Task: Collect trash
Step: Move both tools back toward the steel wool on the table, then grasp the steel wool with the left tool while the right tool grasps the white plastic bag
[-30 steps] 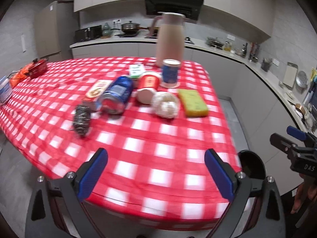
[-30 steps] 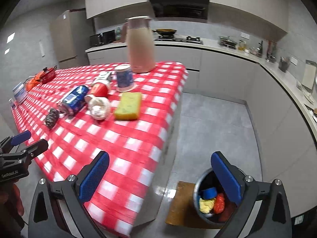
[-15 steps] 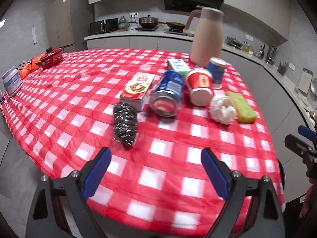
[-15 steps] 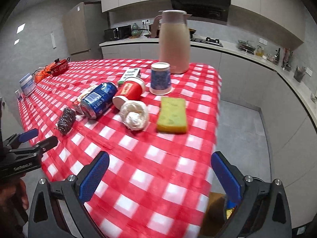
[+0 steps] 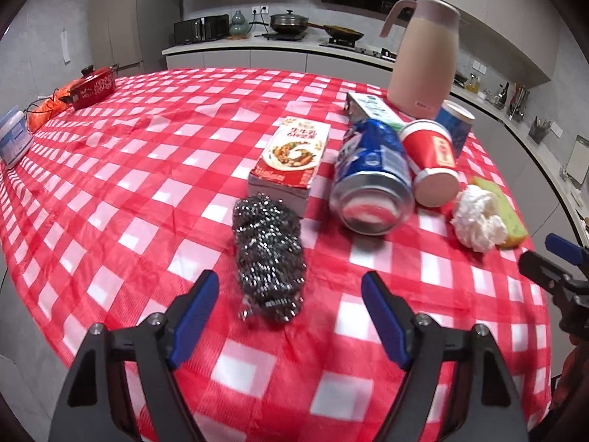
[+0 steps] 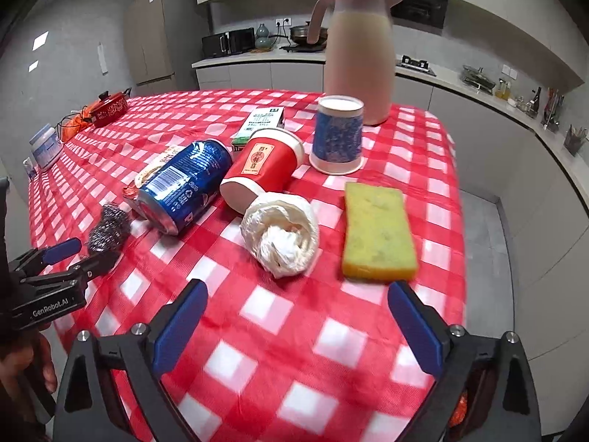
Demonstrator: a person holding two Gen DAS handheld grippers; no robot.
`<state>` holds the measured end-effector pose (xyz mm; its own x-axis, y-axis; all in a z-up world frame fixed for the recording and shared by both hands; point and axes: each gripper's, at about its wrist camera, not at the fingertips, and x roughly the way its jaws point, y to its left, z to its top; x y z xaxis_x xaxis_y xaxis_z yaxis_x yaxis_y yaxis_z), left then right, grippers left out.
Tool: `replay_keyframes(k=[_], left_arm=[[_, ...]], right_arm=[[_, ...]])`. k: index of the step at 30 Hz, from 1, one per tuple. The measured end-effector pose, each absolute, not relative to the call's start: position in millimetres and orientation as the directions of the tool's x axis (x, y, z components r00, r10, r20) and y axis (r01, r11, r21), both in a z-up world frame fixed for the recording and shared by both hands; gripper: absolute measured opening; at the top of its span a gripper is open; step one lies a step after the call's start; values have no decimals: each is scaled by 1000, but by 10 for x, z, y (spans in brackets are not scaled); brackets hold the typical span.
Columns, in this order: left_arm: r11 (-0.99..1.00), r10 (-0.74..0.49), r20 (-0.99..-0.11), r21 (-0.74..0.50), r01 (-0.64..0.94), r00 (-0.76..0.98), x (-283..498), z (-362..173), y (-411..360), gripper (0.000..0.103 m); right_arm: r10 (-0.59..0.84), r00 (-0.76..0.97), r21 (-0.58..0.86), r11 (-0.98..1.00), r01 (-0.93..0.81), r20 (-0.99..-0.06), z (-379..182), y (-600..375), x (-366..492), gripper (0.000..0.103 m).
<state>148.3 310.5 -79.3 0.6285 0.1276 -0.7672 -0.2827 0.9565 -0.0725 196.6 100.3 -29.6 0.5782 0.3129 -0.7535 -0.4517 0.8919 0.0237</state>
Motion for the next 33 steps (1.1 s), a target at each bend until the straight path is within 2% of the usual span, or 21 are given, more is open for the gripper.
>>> replay_keyframes(k=[11,13,14,16,19,33], left_arm=[[950,105,-780,-104,-295,616,1689,-946,3291,55],[950,96,-778,-116,-291,621,1689,-938,3313,45],[949,92,-777,-120,-291,622,1682,-936,3322,44],[949,82,-774,-132,-286,628,1667,-937,3347,41],[948,79,-759,-142,-284,646,1612,-889,3353,40],[970,32,-710,-147,-192,704,1462,-506,2887,40]], right_arm=[[289,539,11,888,-460,-792,-652,1376,2486,86],[294,525,20,885,-465,-798,-681,1415,2525,74],[290,521,18,885,-465,-803,-702,1438,2545,71],[299,508,33,883,-468,-808,-728,1447,2560,57],[311,508,41,879,-474,-803,-717,1452,2535,46],[342,560,73,892,-447,-754,-317,1014,2139,44]])
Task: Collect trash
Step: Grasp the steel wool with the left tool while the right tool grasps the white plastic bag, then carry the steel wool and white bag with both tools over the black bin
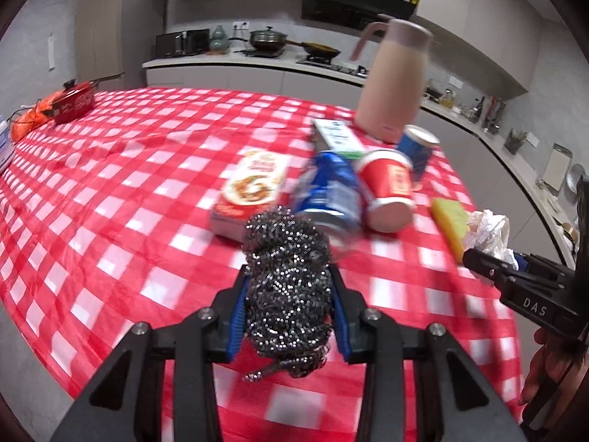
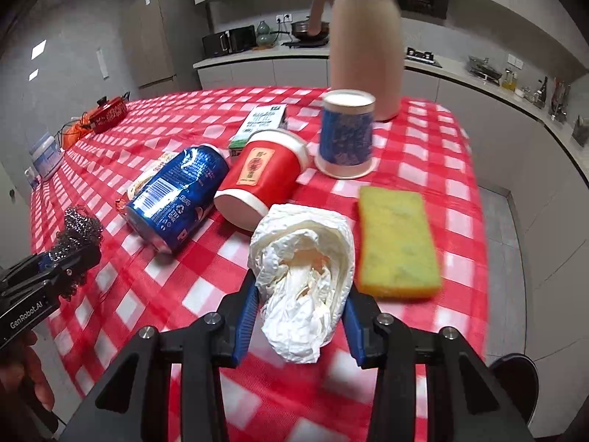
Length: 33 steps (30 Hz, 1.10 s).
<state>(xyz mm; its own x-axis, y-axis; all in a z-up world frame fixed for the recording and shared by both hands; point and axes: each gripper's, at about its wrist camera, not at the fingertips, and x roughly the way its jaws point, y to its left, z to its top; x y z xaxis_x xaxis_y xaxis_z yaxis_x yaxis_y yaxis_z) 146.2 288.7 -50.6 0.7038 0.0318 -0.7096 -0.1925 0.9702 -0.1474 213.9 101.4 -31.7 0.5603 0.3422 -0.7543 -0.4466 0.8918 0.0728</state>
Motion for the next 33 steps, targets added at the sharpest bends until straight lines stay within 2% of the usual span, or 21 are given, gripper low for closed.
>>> replay_keyframes(k=[20,33], left_arm=[[985,-171,-687,-145,98,707,1361,-253,1099,40],[942,-311,-718,-144,304,623,1391,-375,-267,40]], right_arm=[[230,664,79,965,-250,-711,62,-861,1471,44],[115,673,75,993,-88,-731,-12,-2240,1168,44]])
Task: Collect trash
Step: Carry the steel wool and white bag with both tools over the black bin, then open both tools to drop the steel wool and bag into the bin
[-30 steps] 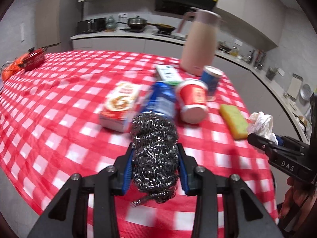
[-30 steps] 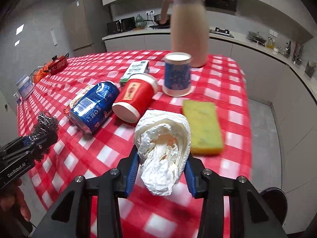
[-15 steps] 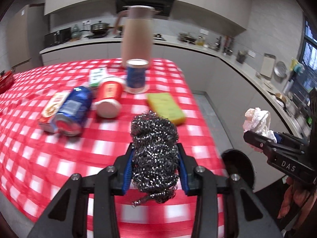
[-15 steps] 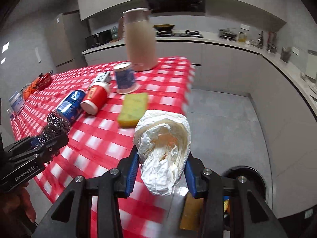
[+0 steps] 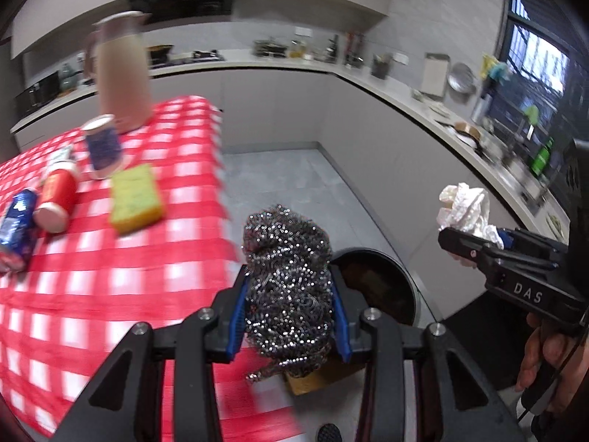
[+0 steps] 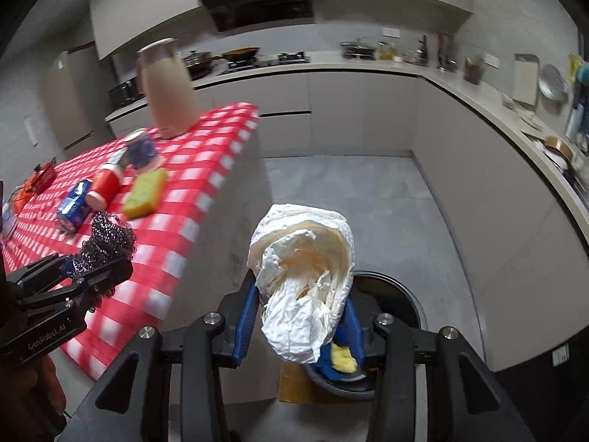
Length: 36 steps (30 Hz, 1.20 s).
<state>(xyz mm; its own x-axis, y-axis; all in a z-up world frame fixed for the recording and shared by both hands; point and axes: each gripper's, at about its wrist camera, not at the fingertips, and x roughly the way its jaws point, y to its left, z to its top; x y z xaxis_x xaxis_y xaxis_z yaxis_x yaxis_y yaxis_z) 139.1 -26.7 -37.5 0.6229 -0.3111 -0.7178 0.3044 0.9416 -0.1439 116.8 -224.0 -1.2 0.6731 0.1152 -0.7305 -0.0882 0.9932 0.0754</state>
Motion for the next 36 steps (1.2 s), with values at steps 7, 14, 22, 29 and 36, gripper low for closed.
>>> replay_keyframes(k=[7,14,22,29,36], left_arm=[[916,-350,-760,-158,368,547,1437,-622,-895,40],[908,-353,-799,-167,383,487,1483,-888,-1345,40],[909,-345,-846,-194,368,406,1628,-1313,-1669,41],[944,-302,-854,-204,261,424,1919,-1814,-1678,102],[976,-175,-909,-109,190,379,1879,-2073,-1678,103]], right_arm=[[73,635,69,997,-31,-769,-255,-2889,1103,44],[74,576,65,997,-35,-814,-636,-3308,1132,44],[135,498,53,983,-177,-857,-1174,-3426,1334,44],[150,404,-45,900,-434,-902,-2076,-3306,1656,97],[88,383,-60,932,-357,-919,-2358,-3566,1740,103]])
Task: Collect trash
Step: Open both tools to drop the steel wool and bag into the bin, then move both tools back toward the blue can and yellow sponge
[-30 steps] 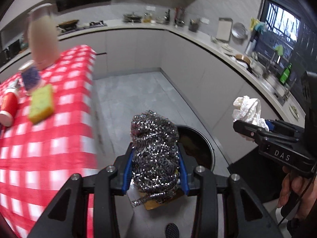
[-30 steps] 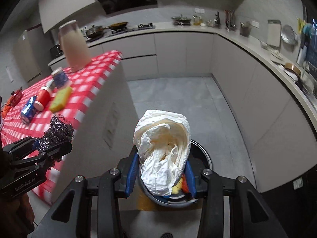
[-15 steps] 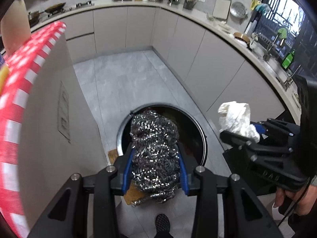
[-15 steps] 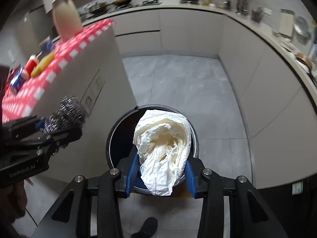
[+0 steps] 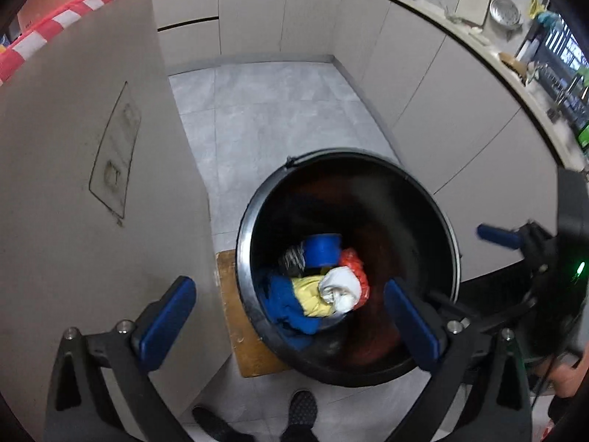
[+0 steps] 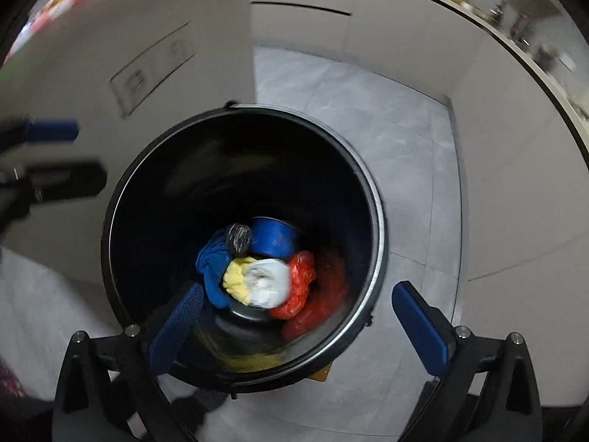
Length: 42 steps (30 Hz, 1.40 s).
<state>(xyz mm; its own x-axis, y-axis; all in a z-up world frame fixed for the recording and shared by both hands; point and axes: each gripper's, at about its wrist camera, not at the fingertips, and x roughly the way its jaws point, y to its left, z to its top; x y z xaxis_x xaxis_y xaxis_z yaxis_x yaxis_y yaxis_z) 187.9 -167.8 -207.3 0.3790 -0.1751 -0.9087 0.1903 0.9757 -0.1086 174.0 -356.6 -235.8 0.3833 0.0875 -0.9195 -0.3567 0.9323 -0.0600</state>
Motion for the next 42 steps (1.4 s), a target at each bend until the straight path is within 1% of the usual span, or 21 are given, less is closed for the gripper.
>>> replay_keyframes(k=[9,19,25,28,36,42], left_arm=[[975,-153,-900,-70,210,408,1858,-1894,-1824,103],[974,-160,-872,-62,220,462,1807,-1504,-1772,103],[975,-161,-846,-58,213,508,1671,-1215,-1686,103],[978,-158,-832,-57,200,532,1602,-1091,-1627,103],[984,-155,-783,-66,168,602,1429,-741,-1403,103],[986,-157,-751,-83,144,641,1303,-519,-1177,103]], right_arm=[[55,382,-21,981,-193,-922,-2208,-3879,1833,103],[69,433,46,997,-63,-899,-1751,-4043,1751,103],[80,487,70,997,-39,-870,-1424,-4037,1612,103],[108,494,97,994,-48,-863,-1251,-3971,1545,103],[87,568,75,996,-45,-819,-806,-3746,1376,103],[98,611,75,995,-64,-785,-483,-3559,1256,103]])
